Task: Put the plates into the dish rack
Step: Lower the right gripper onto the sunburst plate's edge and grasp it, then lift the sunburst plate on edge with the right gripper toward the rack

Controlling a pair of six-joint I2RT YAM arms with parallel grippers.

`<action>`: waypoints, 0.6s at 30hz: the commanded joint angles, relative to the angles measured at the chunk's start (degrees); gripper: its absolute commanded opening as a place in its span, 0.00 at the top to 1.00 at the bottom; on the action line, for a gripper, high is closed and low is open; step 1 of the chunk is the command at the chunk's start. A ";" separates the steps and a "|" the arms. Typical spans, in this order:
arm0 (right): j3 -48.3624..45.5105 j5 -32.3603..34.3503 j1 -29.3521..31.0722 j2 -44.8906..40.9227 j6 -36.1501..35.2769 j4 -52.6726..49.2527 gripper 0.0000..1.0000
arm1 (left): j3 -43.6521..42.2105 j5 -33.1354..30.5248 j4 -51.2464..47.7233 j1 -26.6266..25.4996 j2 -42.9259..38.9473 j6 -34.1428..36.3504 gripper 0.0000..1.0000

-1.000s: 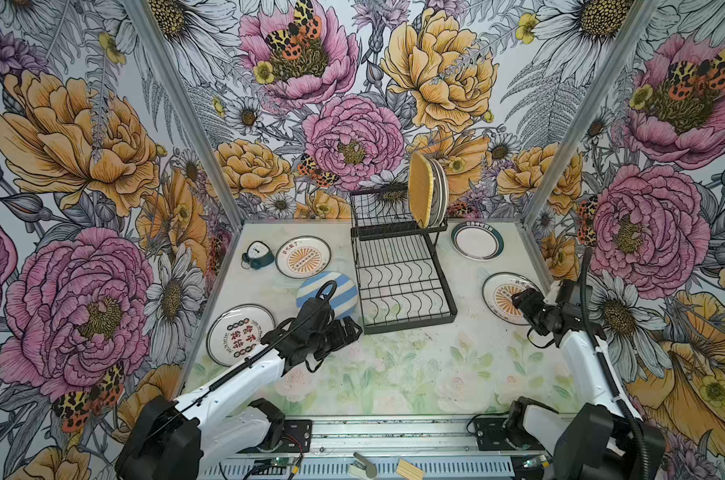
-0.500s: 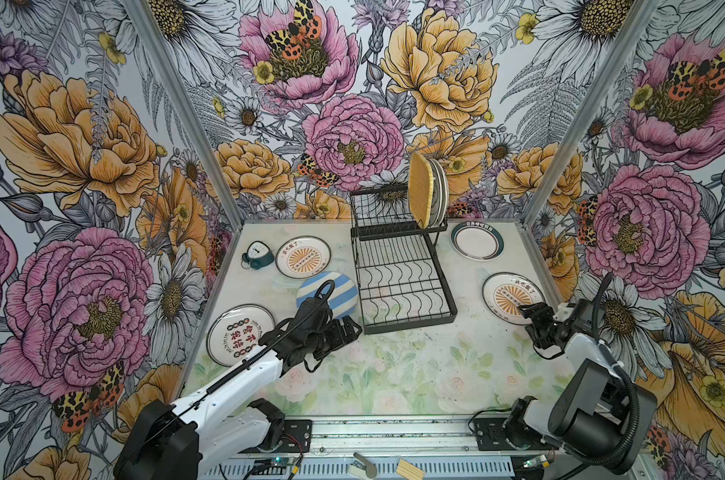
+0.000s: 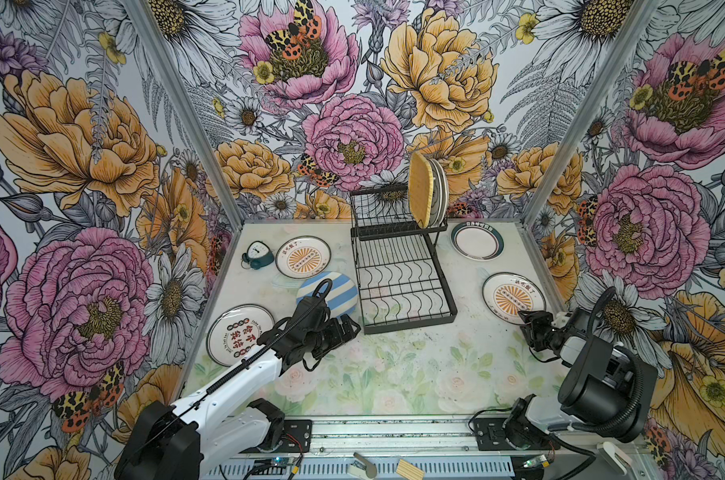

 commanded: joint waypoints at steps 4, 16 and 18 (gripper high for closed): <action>-2.43 0.88 -0.24 2.24 3.18 7.10 0.52 | -0.48 1.17 1.30 1.06 -1.22 0.45 0.01; -6.25 3.03 -0.09 8.10 8.50 18.30 0.62 | -0.09 1.59 0.90 1.75 -1.16 0.27 0.01; -6.25 3.08 -0.10 8.80 8.91 19.14 0.68 | -0.05 1.50 0.85 1.79 -1.24 0.27 0.01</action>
